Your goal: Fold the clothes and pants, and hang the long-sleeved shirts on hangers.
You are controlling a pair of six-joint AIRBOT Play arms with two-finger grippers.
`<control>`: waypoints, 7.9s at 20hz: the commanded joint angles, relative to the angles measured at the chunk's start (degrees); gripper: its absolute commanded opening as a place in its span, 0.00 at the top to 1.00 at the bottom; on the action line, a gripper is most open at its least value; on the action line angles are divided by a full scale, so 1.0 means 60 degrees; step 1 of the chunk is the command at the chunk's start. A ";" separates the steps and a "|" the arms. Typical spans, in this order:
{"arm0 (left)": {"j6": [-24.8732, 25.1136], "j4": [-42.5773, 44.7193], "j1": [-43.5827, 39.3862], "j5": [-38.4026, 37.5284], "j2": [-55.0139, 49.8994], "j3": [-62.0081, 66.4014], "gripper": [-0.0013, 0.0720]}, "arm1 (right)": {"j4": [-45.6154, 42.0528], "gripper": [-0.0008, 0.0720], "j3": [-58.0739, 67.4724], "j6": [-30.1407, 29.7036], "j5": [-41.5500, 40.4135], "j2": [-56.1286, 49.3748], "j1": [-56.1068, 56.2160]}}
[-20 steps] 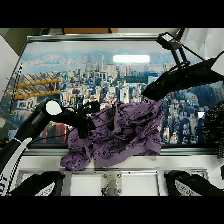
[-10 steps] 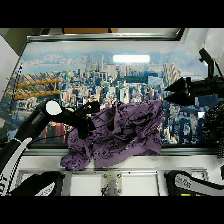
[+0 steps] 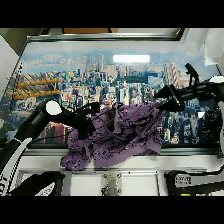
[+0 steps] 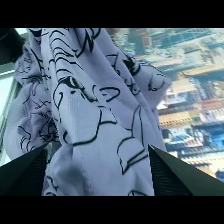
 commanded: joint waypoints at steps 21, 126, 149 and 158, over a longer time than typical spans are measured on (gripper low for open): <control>0.0007 0.0000 0.0000 -0.0029 0.0000 -0.0004 0.96 | 0.0783 0.06 -0.0834 -0.0790 0.0084 -0.0481 0.1326; -1.2928 0.4116 0.0554 0.0812 0.2044 0.3009 0.96 | 0.3100 0.97 -0.3632 0.1213 -0.2929 0.3038 0.1031; -1.4090 0.6867 0.2353 -0.2426 0.0433 0.6965 0.96 | 0.3395 0.97 -0.3781 0.1348 -0.3996 0.5683 0.2473; -1.4083 0.6852 0.0627 -0.2317 0.1100 0.6965 0.96 | 0.4809 0.97 -0.3781 0.0721 -0.5031 0.5322 0.3712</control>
